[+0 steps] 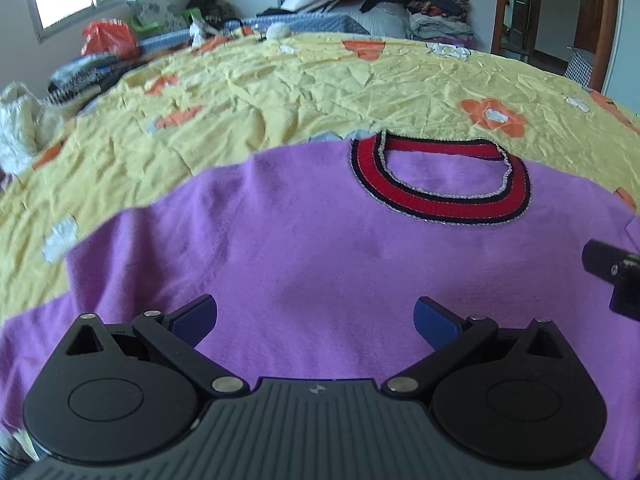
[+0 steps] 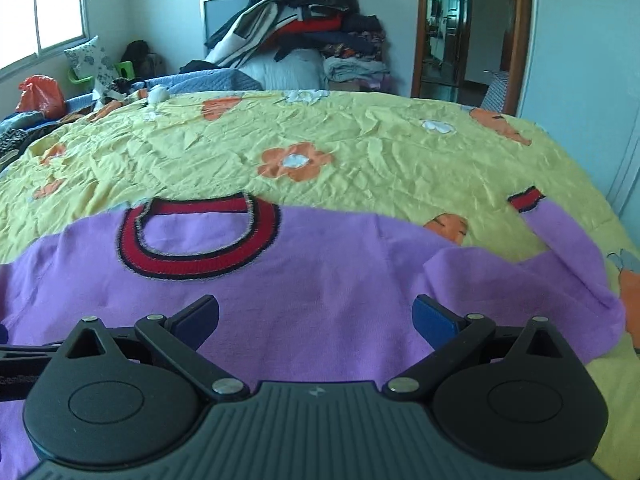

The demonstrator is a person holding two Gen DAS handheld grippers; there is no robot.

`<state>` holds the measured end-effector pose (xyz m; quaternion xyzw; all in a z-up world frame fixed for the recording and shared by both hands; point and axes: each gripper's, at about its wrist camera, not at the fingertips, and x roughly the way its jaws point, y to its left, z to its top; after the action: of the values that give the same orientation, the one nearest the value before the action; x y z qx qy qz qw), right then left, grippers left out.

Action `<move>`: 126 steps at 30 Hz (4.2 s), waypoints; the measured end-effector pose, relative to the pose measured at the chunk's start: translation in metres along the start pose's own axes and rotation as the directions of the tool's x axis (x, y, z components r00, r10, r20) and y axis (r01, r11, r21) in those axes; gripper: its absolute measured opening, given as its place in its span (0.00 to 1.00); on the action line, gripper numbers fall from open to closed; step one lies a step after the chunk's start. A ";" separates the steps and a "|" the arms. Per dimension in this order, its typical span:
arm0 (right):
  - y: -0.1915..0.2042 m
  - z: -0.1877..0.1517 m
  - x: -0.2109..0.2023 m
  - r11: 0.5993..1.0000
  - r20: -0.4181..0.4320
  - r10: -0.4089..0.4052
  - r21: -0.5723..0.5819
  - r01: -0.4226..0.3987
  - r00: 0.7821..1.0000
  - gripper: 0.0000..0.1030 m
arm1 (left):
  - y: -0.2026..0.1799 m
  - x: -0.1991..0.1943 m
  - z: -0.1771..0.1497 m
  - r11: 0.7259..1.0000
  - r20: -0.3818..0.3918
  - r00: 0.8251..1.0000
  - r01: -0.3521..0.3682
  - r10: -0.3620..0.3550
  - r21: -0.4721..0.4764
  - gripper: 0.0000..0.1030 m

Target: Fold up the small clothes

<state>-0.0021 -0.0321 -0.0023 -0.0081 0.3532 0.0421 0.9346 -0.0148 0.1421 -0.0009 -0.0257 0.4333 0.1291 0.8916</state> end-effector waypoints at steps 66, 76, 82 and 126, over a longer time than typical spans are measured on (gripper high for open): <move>-0.141 0.029 0.064 0.991 0.032 -0.121 -0.057 0.123 0.992 1.00 | -0.075 0.033 0.025 0.993 -0.055 0.996 0.071 -0.065 0.100 1.00; -0.221 0.054 0.092 0.993 0.029 -0.096 -0.062 0.098 0.995 1.00 | -0.053 0.038 0.033 0.997 -0.015 0.999 0.048 -0.047 0.064 1.00; -0.222 0.057 0.102 0.984 0.017 -0.125 -0.125 0.126 0.992 0.90 | -0.047 0.047 0.031 0.996 -0.015 0.998 0.060 -0.060 0.063 1.00; -0.238 0.131 -0.102 0.981 0.291 0.157 0.063 -0.183 0.944 0.07 | 0.007 0.022 0.006 0.989 0.071 0.993 0.086 -0.094 0.117 1.00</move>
<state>0.0283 -0.2705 0.1602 0.0703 0.2161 0.1077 0.9679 0.0010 0.1541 -0.0141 0.0104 0.4038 0.0648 0.9125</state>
